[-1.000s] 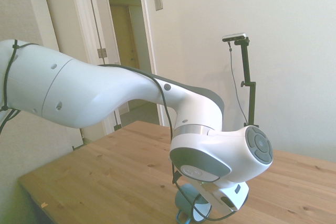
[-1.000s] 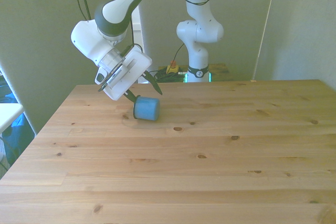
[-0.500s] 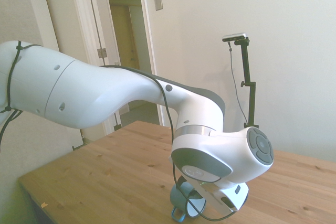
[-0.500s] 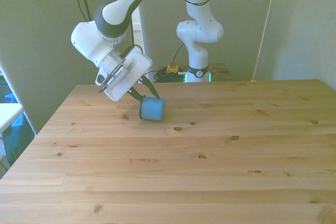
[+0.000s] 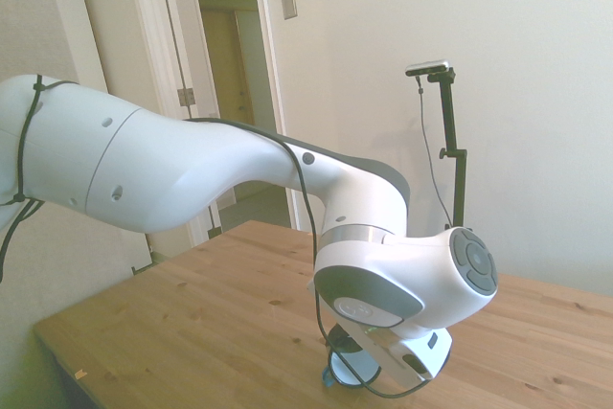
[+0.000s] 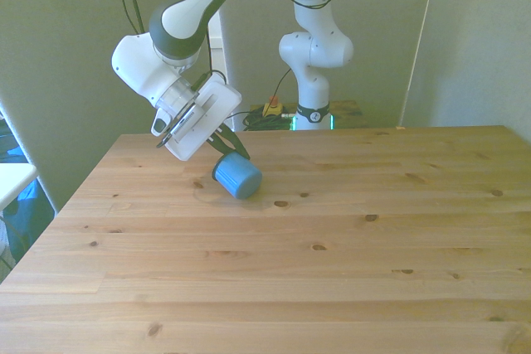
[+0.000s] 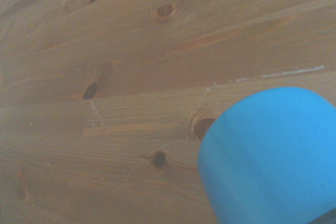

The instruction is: Flip the mug upright

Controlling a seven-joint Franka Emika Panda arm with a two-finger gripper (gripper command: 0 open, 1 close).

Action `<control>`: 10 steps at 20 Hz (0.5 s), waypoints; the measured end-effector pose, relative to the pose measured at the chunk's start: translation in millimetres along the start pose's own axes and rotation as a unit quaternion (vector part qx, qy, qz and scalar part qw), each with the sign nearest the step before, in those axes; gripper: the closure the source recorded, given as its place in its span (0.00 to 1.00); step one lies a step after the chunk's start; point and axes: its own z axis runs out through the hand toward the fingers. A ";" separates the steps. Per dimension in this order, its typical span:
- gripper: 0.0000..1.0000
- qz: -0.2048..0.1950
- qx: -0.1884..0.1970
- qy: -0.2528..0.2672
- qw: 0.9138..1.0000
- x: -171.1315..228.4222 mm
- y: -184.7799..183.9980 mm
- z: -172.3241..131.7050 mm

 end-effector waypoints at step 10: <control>1.00 -0.023 -0.036 0.070 0.997 -11.8 -58.6 3.2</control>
